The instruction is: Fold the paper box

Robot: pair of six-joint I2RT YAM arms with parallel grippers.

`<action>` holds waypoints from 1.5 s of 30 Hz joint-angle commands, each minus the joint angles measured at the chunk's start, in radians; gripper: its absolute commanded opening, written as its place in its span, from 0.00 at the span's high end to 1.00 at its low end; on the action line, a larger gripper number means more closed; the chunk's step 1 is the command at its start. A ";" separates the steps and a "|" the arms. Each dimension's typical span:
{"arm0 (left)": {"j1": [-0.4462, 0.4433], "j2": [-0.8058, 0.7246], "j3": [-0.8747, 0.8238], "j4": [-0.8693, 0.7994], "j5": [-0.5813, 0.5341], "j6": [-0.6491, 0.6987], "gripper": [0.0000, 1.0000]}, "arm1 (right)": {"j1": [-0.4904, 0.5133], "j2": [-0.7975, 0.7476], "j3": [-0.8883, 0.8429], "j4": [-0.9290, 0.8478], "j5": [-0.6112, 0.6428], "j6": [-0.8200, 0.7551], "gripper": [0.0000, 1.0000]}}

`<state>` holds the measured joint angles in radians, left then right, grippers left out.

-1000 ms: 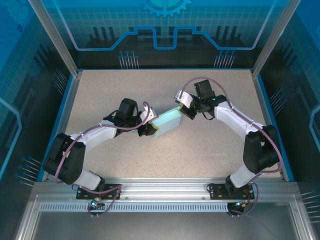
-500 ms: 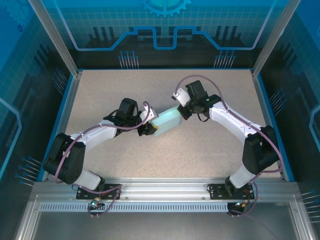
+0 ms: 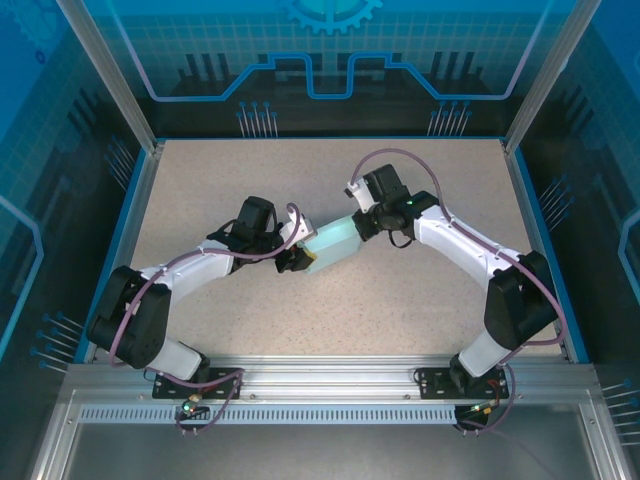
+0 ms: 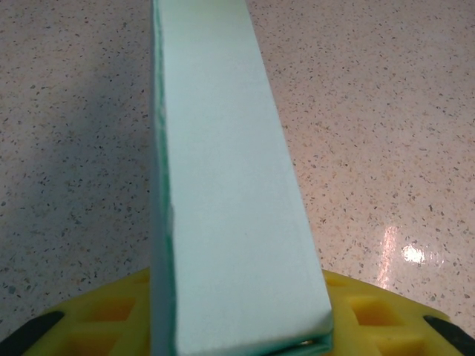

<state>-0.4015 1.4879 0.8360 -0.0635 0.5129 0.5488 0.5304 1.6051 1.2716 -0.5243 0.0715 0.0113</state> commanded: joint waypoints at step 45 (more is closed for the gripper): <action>0.001 0.063 0.060 -0.026 -0.105 -0.012 0.72 | 0.051 -0.021 -0.233 0.145 0.021 0.116 0.97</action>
<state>-0.4061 1.5337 0.8532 -0.0998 0.4835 0.5308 0.5503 1.5852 1.0985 -0.3168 0.1146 0.1139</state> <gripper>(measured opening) 0.424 0.058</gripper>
